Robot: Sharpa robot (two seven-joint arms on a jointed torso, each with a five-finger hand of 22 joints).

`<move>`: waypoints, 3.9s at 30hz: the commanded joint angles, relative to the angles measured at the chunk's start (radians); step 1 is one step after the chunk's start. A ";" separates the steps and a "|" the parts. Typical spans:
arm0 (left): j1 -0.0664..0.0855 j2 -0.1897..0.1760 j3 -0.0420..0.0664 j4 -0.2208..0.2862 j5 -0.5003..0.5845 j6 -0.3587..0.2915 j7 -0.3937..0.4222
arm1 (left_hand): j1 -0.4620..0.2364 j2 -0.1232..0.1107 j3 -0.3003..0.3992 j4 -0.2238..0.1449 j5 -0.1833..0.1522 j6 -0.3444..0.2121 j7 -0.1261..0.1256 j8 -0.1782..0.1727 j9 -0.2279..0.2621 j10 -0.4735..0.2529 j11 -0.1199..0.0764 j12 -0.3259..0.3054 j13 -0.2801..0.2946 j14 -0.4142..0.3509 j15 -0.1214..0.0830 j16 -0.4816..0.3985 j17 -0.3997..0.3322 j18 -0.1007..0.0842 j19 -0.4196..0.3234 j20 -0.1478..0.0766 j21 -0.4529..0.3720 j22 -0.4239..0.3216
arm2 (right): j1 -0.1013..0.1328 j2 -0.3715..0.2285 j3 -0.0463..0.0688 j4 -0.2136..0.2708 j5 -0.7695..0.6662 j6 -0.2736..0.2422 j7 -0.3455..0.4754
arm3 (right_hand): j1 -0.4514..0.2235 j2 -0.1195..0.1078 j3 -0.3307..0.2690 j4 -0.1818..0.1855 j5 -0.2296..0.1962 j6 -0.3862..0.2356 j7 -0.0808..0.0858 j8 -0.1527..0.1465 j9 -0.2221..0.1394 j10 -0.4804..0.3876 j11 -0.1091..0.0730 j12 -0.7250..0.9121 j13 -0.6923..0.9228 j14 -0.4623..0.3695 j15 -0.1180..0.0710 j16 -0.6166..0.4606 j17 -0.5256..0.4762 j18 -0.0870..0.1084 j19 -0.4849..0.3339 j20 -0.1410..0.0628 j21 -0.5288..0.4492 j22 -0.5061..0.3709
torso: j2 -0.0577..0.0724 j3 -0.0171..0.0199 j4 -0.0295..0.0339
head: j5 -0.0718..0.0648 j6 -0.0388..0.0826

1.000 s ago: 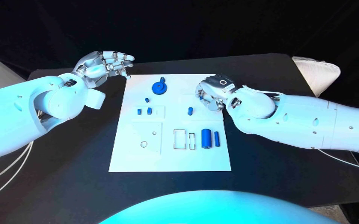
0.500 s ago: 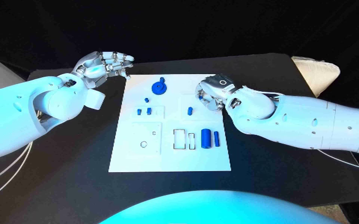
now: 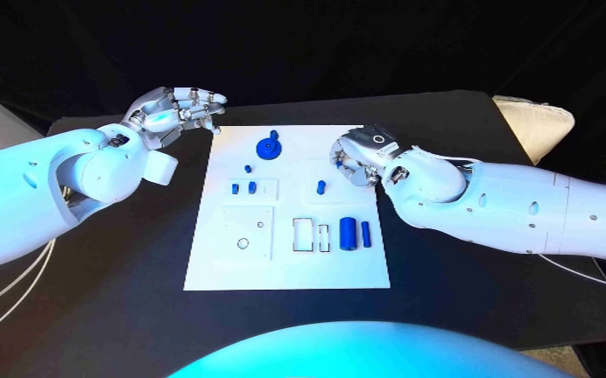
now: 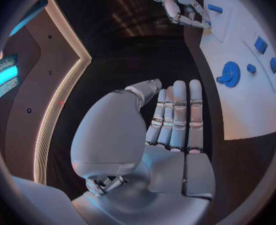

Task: Assemble the parts on the task board

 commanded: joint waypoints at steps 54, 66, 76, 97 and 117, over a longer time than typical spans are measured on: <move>-0.002 0.040 0.000 -0.015 0.001 0.004 0.001 | 0.008 0.000 -0.008 0.004 0.003 -0.005 0.004 -0.009 -0.003 0.003 0.003 -0.007 -0.005 0.005 0.005 -0.005 -0.002 0.014 0.012 -0.001 -0.015 -0.007 | -0.065 0.221 0.009 0.092 0.058 -0.016 0.088 | 0.006 0.010 0.003 -0.012 0.002 0.002 0.002 0.004 0.002 0.030 -0.026 -0.002 0.024 0.004 -0.002 -0.011 -0.017 -0.010 0.004 -0.005 -0.007 0.158 | -0.024 -0.0165 0.0017 | 0.238 -0.011; -0.002 0.041 -0.001 -0.016 0.001 0.003 0.000 | 0.008 0.000 -0.008 0.004 0.003 -0.005 0.004 -0.009 -0.003 0.003 0.003 -0.007 -0.005 0.005 0.005 -0.005 -0.002 0.014 0.012 -0.001 -0.015 -0.007 | -0.077 0.238 0.002 0.077 0.012 -0.003 0.076 | 0.006 0.010 0.003 -0.013 0.003 0.001 0.003 0.003 0.002 0.029 -0.025 -0.003 0.025 0.004 -0.001 -0.014 -0.019 -0.010 0.004 -0.005 -0.006 0.158 | -0.021 -0.0139 0.0011 | 0.274 -0.011; -0.002 0.041 -0.001 -0.017 0.001 0.004 0.000 | 0.008 0.000 -0.008 0.004 0.003 -0.005 0.004 -0.009 -0.003 0.003 0.003 -0.007 -0.005 0.005 0.005 -0.005 -0.002 0.014 0.012 -0.001 -0.015 -0.007 | -0.084 0.245 -0.002 0.069 -0.011 0.001 0.065 | 0.006 0.010 0.003 -0.013 0.003 0.001 0.003 0.003 0.002 0.029 -0.025 -0.003 0.025 0.004 -0.001 -0.014 -0.019 -0.010 0.004 -0.005 -0.006 0.158 | -0.021 -0.0155 0.0018 | 0.284 -0.011; -0.003 0.043 -0.001 -0.021 0.001 0.007 0.001 | 0.008 0.000 -0.008 0.004 0.003 -0.005 0.004 -0.009 -0.003 0.003 0.003 -0.007 -0.005 0.005 0.005 -0.005 -0.002 0.014 0.012 -0.001 -0.015 -0.007 | -0.094 0.245 -0.009 0.065 -0.014 0.011 0.058 | 0.005 0.010 0.002 -0.014 0.006 0.000 0.003 0.003 0.002 0.029 -0.025 -0.004 0.026 0.005 -0.001 -0.014 -0.018 -0.010 0.005 -0.005 -0.005 0.159 | -0.020 -0.0172 0.0029 | 0.284 -0.011; -0.004 0.042 -0.001 -0.022 0.001 0.007 -0.001 | 0.008 0.000 -0.008 0.004 0.003 -0.005 0.004 -0.009 -0.003 0.003 0.003 -0.007 -0.005 0.005 0.005 -0.005 -0.002 0.014 0.012 -0.001 -0.015 -0.007 | -0.105 0.243 -0.012 0.058 -0.013 0.020 0.057 | 0.004 0.010 0.002 -0.014 0.006 0.001 0.004 0.004 0.003 0.030 -0.025 -0.005 0.026 0.005 -0.001 -0.013 -0.017 -0.010 0.005 -0.005 -0.005 0.159 | -0.020 -0.0170 0.0026 | 0.288 -0.011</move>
